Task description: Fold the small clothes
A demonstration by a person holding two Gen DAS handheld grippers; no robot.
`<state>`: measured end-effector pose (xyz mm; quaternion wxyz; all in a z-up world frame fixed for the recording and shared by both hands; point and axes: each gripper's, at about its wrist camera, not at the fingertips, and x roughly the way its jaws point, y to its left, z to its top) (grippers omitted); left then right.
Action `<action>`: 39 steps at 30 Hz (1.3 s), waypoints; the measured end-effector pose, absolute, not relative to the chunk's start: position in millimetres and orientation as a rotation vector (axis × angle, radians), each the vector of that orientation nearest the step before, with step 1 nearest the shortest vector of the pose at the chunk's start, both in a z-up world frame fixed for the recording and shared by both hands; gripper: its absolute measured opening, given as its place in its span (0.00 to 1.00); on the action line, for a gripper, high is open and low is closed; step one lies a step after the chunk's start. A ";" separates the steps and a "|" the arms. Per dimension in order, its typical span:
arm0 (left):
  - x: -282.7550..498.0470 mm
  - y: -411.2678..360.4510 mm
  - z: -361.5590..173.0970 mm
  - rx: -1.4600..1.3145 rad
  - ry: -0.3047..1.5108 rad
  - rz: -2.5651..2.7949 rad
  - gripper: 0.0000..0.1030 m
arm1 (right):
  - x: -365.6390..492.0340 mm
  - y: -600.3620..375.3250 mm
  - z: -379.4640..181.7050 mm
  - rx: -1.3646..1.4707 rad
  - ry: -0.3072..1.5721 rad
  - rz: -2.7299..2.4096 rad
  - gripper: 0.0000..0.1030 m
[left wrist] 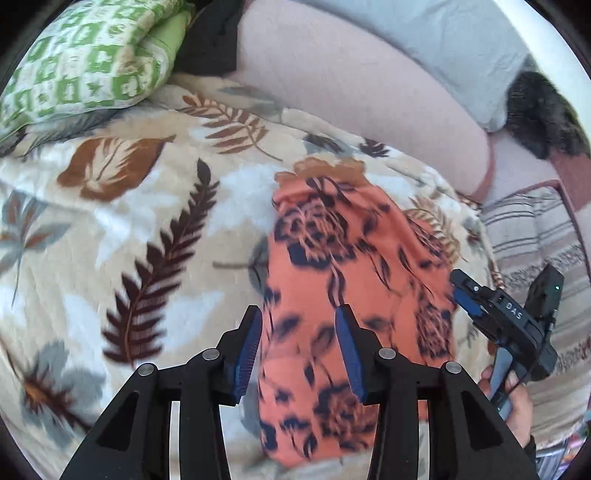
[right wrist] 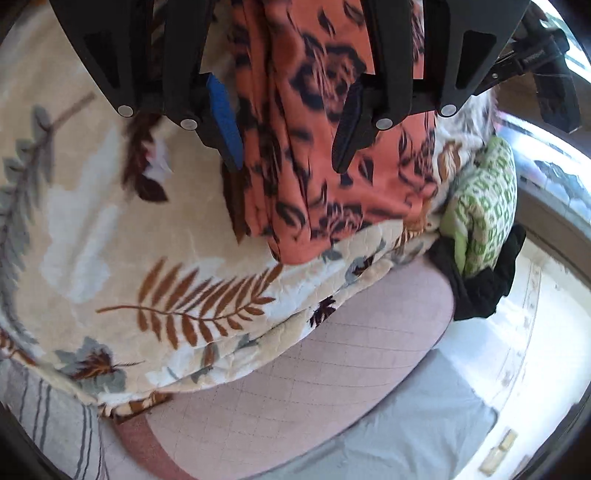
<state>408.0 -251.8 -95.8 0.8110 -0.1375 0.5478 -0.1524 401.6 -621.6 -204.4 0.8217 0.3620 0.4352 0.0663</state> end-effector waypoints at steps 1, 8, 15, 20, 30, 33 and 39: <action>423.9 -255.7 -100.8 -0.303 1.204 -0.322 0.39 | 410.8 -620.0 -208.0 0.788 0.934 0.137 0.51; 490.1 -287.7 -115.8 -0.262 1.215 -0.242 0.39 | 446.0 -603.5 -176.2 0.661 0.789 0.212 0.13; 492.0 -286.0 -142.5 -0.319 1.275 -0.245 0.38 | 443.0 -616.5 -196.9 0.662 0.902 0.121 0.31; 426.6 -279.4 -128.1 -0.360 1.175 -0.338 0.41 | 387.8 -597.7 -167.3 0.580 0.757 0.340 0.27; 346.7 -285.7 -130.9 -0.301 1.185 -0.357 0.45 | 317.1 -604.5 -165.6 0.592 0.799 0.353 0.29; 322.7 -298.5 -158.4 -0.223 1.240 -0.343 0.49 | 300.7 -584.2 -201.7 0.480 0.964 0.336 0.27; 315.3 -280.3 -166.3 -0.362 1.299 -0.405 0.46 | 288.3 -617.0 -181.9 0.665 0.881 0.334 0.35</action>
